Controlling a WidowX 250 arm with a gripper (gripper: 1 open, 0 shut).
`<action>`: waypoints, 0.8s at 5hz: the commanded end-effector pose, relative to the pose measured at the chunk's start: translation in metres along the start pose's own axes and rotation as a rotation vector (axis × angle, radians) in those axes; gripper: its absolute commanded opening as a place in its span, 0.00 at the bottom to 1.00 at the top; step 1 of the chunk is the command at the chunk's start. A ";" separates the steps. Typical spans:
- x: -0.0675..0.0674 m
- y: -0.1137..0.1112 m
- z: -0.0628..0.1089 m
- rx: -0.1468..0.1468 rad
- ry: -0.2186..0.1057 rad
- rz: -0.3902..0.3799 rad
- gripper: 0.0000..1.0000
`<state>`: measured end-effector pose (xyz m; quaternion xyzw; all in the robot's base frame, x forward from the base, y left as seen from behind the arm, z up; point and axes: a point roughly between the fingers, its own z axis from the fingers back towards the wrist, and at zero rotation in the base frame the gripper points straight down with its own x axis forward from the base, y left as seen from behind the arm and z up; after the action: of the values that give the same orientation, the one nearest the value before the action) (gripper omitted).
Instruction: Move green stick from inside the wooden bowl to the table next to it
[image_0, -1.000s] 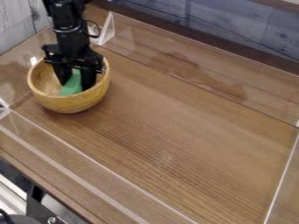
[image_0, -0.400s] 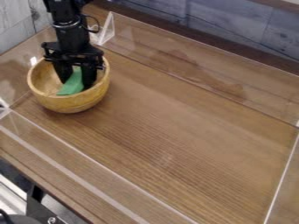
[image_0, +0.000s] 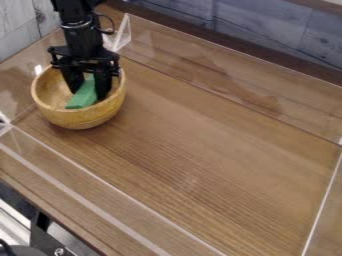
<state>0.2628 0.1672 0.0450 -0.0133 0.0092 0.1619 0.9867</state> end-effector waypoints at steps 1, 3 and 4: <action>0.012 0.003 0.028 0.015 -0.086 0.008 0.00; 0.013 -0.001 0.032 0.003 -0.085 0.018 0.00; 0.013 -0.003 0.034 -0.002 -0.085 0.023 0.00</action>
<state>0.2650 0.1637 0.0494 -0.0272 0.0133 0.1773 0.9837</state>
